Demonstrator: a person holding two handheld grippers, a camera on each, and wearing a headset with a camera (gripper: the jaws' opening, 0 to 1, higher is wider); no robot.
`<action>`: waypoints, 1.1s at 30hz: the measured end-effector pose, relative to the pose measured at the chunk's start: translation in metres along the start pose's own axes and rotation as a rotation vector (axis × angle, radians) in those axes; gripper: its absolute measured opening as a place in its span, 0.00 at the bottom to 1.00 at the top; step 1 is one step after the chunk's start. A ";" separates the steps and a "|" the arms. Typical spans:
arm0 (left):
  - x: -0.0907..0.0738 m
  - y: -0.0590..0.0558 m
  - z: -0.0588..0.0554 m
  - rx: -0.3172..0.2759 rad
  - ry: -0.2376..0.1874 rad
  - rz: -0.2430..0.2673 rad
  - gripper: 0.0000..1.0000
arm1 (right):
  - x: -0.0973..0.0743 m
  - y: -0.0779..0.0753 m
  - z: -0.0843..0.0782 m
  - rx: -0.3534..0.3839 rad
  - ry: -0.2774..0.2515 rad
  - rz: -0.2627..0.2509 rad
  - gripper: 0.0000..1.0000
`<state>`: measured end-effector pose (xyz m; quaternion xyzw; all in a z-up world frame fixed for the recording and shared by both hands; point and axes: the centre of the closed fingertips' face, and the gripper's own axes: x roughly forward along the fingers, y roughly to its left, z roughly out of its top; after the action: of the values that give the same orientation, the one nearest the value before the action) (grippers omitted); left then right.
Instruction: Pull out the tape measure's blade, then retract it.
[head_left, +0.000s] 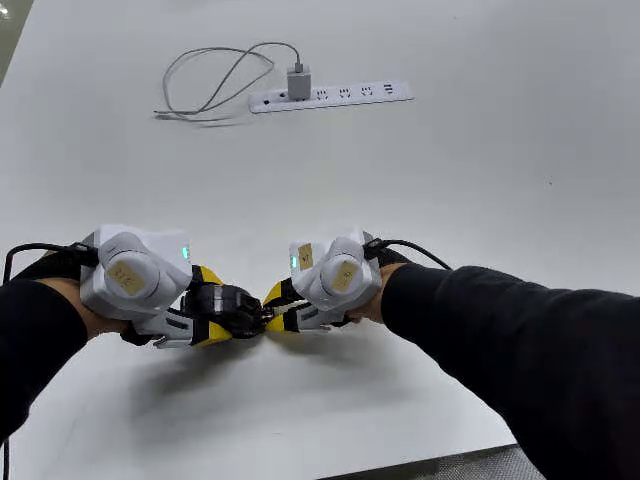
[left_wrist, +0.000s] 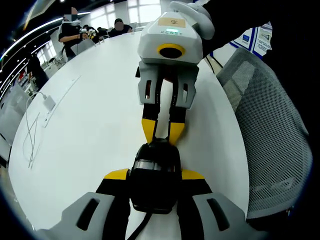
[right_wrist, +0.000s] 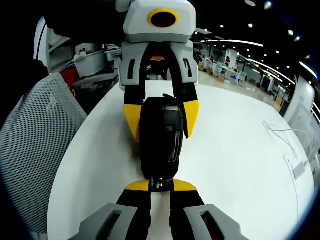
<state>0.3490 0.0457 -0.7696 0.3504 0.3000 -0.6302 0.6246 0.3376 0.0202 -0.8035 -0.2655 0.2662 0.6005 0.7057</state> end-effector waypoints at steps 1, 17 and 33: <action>0.000 0.000 0.000 0.000 -0.001 0.000 0.30 | 0.000 0.000 0.000 -0.007 0.003 -0.001 0.09; 0.000 0.001 0.000 0.003 -0.003 0.006 0.30 | -0.009 -0.002 -0.008 0.017 0.025 0.001 0.09; 0.001 0.002 -0.001 -0.001 -0.013 0.007 0.30 | -0.016 -0.001 -0.017 0.038 0.039 0.014 0.08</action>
<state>0.3515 0.0457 -0.7712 0.3470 0.2949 -0.6302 0.6289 0.3354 -0.0032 -0.8043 -0.2619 0.2929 0.5951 0.7011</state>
